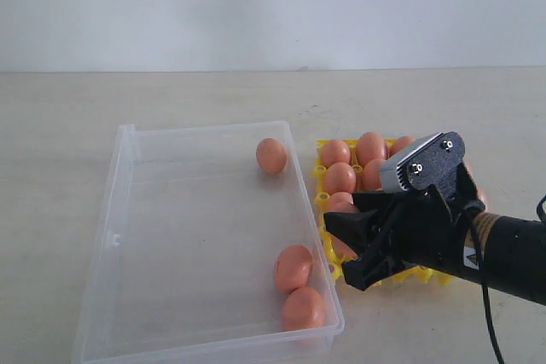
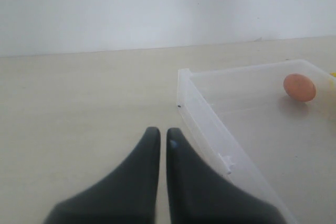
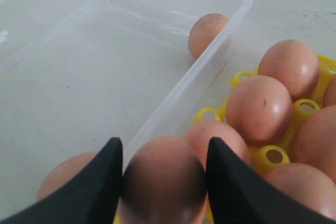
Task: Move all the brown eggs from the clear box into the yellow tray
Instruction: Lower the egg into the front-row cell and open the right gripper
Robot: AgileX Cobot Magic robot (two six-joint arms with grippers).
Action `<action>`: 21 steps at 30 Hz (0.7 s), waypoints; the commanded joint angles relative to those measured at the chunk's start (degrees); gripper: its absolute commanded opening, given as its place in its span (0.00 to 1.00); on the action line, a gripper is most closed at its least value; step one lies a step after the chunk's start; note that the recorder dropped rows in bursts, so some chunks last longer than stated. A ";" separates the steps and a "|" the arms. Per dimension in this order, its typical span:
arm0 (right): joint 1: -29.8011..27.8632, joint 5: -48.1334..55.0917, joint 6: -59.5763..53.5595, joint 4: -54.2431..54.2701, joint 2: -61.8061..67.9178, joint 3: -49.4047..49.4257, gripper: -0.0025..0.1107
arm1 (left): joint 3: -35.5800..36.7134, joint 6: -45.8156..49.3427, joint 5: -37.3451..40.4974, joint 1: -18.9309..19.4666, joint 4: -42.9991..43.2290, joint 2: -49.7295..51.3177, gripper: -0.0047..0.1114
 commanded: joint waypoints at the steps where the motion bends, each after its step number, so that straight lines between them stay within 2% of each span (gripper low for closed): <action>1: 0.15 -0.30 -0.27 0.27 -0.02 -0.15 0.02 | 0.23 0.03 -0.40 -0.31 0.10 -0.12 0.08; 12: 0.15 4.82 -0.24 -1.04 -0.02 -0.15 0.02 | 0.23 0.03 -0.40 -0.31 0.10 -0.12 0.08; 21: 0.15 3.40 -0.37 -1.06 -0.02 -0.15 0.03 | 0.23 0.03 -0.40 -0.31 0.10 -0.12 0.08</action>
